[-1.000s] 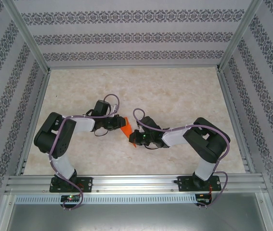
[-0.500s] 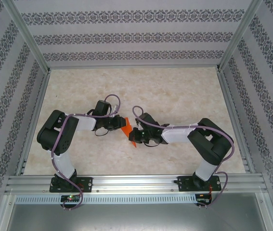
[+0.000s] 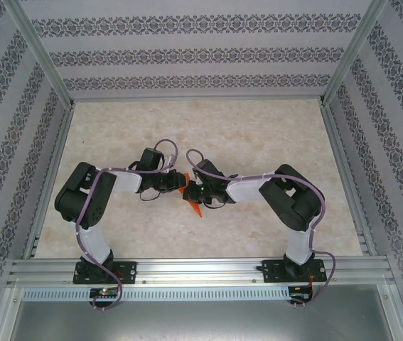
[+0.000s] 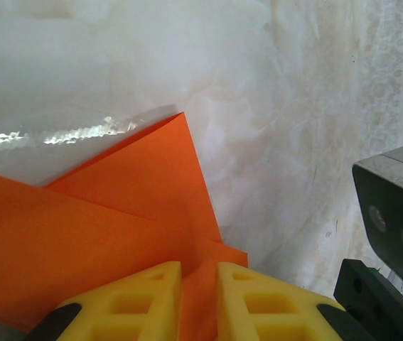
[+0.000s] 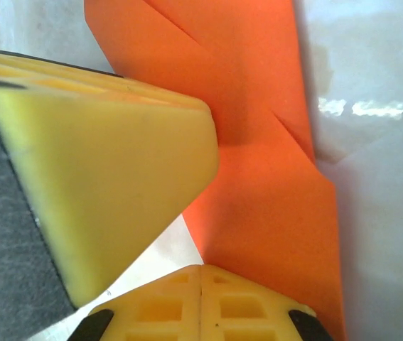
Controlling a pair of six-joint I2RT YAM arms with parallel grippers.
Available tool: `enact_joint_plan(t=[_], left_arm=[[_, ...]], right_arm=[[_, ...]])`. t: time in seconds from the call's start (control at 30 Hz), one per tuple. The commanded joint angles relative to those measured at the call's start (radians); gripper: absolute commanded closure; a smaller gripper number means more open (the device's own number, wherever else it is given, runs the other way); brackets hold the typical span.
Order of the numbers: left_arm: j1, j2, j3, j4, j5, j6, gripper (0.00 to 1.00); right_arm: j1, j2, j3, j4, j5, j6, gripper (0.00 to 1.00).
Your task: Fold a paper plane with a square sheet of paper (pick it up from the middle)
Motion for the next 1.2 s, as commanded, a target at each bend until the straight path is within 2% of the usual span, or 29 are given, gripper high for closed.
enact_joint_plan(t=[0.0,0.17,0.27,0.6,0.7,0.87,1.03,1.17], left_arm=[[-0.008,0.073,-0.01,-0.023,-0.097,0.022,0.8],[-0.003,0.09,-0.011,-0.03,-0.122,-0.002,0.82],[-0.004,0.091,-0.018,-0.026,-0.133,-0.009,0.82],[-0.004,0.09,-0.024,-0.024,-0.109,0.003,0.82],[-0.003,0.038,-0.024,-0.052,-0.131,0.029,0.81],[0.009,-0.06,0.063,-0.28,-0.295,0.173,0.8],[0.022,-0.2,0.07,-0.297,-0.252,0.166,0.76],[-0.04,-0.281,0.055,-0.273,-0.183,0.127,0.75]], right_arm=[[-0.015,0.003,-0.077,-0.076,0.01,-0.034,1.0],[-0.019,-0.064,-0.189,-0.007,-0.048,-0.022,1.0],[-0.017,-0.088,-0.215,-0.026,-0.069,-0.035,1.0],[-0.013,-0.096,-0.299,0.052,-0.071,-0.009,1.0],[-0.009,-0.084,-0.297,0.062,-0.065,-0.003,1.0],[-0.001,-0.085,-0.3,0.073,-0.07,-0.006,1.0],[-0.001,-0.066,-0.278,0.074,-0.07,-0.014,1.0],[-0.001,-0.039,-0.243,0.094,-0.071,-0.01,1.0]])
